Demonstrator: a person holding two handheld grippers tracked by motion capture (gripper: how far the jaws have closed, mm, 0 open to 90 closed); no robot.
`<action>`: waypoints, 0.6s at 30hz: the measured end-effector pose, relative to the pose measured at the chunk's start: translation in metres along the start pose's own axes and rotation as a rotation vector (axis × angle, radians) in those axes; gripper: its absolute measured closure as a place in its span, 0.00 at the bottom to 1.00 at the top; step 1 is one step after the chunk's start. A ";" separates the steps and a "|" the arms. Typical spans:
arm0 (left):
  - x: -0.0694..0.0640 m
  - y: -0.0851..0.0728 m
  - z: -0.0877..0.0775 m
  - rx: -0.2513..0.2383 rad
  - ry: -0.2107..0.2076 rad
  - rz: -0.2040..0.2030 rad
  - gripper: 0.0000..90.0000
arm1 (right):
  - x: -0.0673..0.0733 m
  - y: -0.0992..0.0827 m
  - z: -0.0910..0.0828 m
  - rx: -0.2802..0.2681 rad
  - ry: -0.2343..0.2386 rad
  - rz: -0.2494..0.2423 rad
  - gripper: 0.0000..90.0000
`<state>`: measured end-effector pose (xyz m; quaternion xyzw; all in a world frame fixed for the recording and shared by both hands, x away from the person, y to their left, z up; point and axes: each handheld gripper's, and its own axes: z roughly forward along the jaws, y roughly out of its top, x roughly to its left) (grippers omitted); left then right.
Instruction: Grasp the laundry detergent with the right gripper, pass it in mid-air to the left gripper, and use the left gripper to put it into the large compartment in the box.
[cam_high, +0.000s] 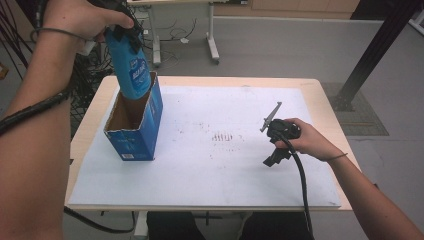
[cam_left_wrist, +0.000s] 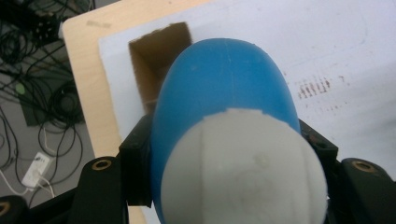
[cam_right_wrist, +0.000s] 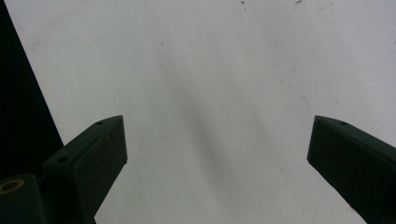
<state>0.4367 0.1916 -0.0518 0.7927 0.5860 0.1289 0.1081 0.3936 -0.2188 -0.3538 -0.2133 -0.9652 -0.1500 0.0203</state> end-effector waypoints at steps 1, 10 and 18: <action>0.002 -0.001 0.001 -0.001 0.001 -0.014 0.42 | 0.000 0.000 0.000 -0.002 0.002 0.001 0.05; 0.018 -0.005 0.012 0.006 0.012 -0.094 0.42 | 0.000 0.000 0.000 -0.005 0.001 0.003 0.05; 0.023 -0.008 0.028 0.016 0.020 -0.118 0.42 | 0.000 0.000 0.003 0.001 0.004 0.002 0.05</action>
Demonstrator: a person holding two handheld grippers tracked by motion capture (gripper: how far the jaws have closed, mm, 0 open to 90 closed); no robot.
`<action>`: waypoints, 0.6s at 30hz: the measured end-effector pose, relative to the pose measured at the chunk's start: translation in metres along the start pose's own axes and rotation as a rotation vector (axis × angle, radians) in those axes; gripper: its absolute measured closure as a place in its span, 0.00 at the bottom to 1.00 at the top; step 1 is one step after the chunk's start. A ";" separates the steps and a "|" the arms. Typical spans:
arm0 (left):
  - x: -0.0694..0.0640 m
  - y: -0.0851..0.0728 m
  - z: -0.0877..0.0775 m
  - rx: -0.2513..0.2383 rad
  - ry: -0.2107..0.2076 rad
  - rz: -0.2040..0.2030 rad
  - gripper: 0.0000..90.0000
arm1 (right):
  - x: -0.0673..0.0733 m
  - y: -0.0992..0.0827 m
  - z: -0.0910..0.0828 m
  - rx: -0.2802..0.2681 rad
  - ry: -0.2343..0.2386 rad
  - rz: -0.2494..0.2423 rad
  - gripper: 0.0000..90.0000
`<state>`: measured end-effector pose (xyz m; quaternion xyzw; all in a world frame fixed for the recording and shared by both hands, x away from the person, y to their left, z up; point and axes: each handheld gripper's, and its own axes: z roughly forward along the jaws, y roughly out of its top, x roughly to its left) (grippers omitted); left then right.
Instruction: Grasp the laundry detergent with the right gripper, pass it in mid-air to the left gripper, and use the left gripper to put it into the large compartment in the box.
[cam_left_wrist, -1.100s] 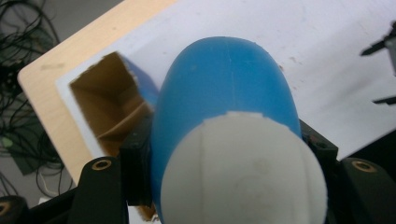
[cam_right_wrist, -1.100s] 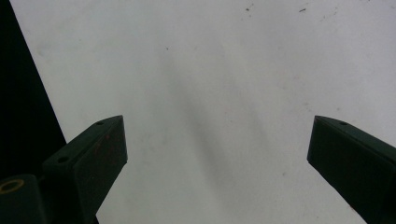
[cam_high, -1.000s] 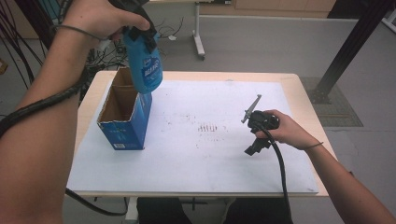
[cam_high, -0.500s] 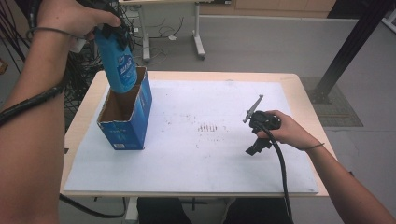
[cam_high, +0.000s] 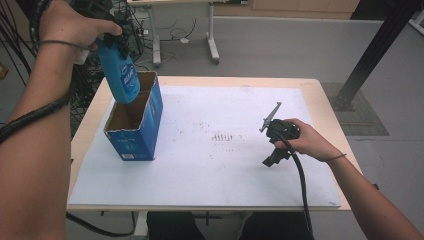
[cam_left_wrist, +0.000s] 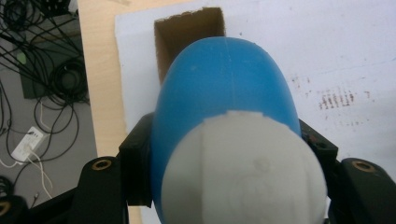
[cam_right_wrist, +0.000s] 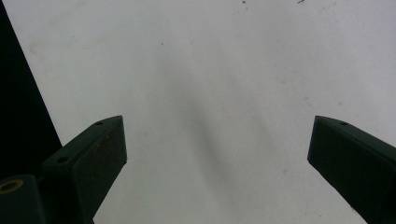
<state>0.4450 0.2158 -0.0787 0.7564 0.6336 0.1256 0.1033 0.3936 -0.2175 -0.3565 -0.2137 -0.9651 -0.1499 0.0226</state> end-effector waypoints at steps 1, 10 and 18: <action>0.001 -0.001 0.003 0.002 -0.001 -0.002 0.42 | 0.000 0.000 0.000 -0.002 -0.002 0.001 0.05; 0.007 -0.008 0.031 0.025 -0.017 -0.012 0.42 | 0.001 0.000 0.002 -0.008 0.002 0.004 0.05; 0.009 -0.015 0.054 0.034 -0.010 -0.030 0.42 | 0.002 0.001 0.003 -0.006 0.007 -0.001 0.05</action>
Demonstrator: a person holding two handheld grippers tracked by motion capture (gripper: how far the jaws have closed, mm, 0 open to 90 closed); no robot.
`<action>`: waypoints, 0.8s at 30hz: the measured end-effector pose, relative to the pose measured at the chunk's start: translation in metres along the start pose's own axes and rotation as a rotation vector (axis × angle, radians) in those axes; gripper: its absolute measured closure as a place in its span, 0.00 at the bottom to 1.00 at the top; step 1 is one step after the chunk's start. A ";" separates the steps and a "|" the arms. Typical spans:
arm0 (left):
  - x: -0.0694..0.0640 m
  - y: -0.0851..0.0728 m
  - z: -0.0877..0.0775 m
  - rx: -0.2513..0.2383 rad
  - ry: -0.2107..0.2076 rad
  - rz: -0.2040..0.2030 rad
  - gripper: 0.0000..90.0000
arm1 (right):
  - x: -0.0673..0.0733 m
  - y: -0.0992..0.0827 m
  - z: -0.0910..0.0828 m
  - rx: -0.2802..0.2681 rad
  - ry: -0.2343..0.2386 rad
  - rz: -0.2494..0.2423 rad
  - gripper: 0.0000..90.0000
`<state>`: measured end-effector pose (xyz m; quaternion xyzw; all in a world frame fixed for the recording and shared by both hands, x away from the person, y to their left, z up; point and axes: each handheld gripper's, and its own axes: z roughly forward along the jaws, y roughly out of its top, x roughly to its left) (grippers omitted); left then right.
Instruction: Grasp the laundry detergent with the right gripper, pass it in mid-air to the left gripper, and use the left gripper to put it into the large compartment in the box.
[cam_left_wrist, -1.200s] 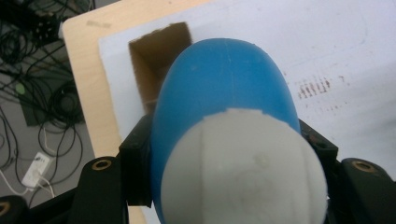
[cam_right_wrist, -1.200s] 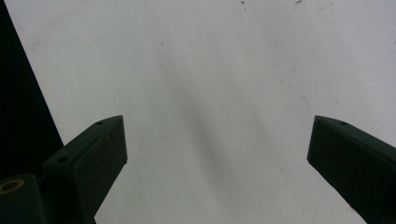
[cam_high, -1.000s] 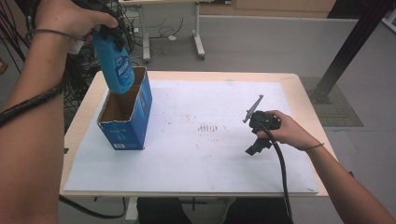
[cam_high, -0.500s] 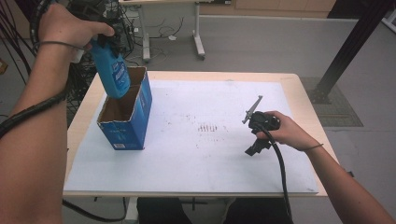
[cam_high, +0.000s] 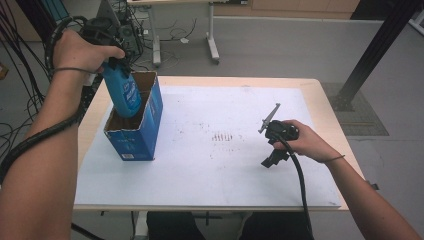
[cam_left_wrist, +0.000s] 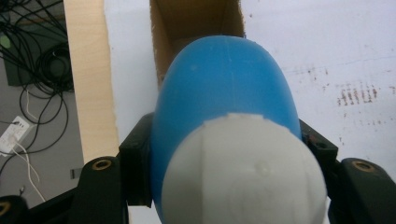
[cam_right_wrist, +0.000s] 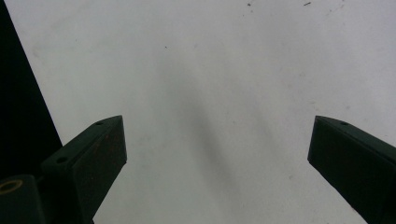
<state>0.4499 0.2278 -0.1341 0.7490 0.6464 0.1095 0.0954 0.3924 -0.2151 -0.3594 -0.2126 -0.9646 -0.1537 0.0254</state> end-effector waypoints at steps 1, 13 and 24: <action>0.000 0.000 0.003 0.002 0.004 0.001 0.42 | 0.000 0.000 0.000 0.000 -0.002 0.003 0.05; -0.001 -0.008 0.037 0.012 -0.013 -0.023 0.42 | 0.000 -0.002 0.001 -0.005 -0.006 0.005 0.05; -0.004 -0.014 0.066 0.040 0.005 -0.023 0.42 | -0.002 -0.004 0.001 -0.004 -0.009 0.005 0.05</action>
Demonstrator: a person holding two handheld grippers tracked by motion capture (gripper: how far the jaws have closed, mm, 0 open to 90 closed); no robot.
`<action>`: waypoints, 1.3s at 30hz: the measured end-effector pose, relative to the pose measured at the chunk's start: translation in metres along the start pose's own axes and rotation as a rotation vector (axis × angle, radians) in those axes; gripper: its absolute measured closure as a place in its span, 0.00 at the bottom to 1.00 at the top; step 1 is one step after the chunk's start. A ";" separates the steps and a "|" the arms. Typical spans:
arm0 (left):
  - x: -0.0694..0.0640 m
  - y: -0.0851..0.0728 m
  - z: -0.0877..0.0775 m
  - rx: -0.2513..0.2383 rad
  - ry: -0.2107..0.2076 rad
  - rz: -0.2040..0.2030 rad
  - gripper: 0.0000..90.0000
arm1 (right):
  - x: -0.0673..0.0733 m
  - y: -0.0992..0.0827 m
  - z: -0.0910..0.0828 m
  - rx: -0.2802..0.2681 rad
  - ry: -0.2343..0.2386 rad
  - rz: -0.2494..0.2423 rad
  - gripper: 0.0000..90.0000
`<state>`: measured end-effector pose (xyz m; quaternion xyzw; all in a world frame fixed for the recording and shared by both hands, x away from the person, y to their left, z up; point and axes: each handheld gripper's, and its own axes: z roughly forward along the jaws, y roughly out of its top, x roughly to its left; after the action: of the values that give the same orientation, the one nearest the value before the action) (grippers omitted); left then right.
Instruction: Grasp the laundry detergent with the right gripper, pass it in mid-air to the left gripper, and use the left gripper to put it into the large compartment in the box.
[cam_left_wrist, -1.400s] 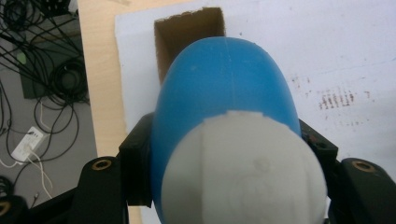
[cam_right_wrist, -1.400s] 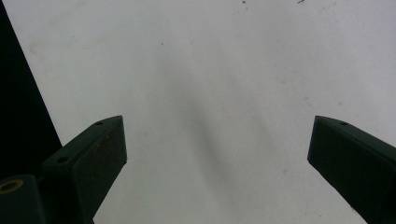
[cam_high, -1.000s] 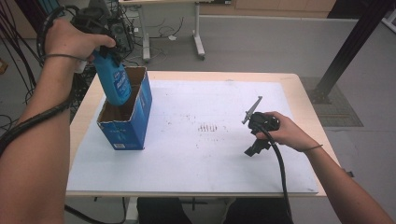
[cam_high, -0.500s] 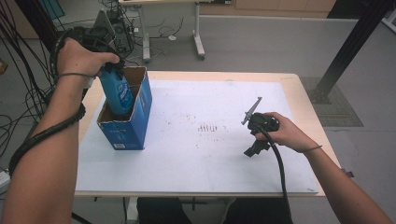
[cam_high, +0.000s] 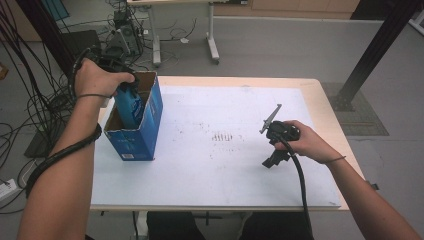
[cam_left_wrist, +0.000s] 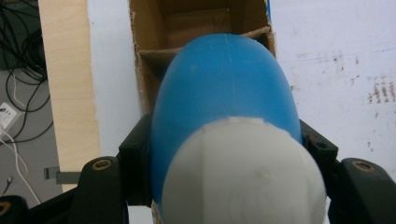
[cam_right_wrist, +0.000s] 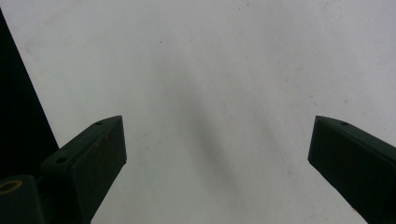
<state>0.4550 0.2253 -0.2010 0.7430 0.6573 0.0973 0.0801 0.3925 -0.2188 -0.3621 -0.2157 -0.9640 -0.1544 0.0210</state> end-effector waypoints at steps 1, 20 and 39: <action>-0.001 -0.001 0.002 -0.001 0.002 -0.002 0.42 | 0.000 0.000 0.000 -0.001 0.001 0.001 0.05; -0.001 -0.011 0.036 0.011 -0.024 -0.010 0.42 | 0.001 -0.003 0.002 -0.005 0.007 0.012 0.05; 0.005 -0.021 0.060 0.031 -0.022 -0.039 0.42 | 0.001 -0.003 0.003 -0.005 0.009 0.006 0.05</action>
<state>0.4508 0.2329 -0.2643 0.7321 0.6724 0.0773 0.0776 0.3908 -0.2201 -0.3655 -0.2179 -0.9628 -0.1577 0.0250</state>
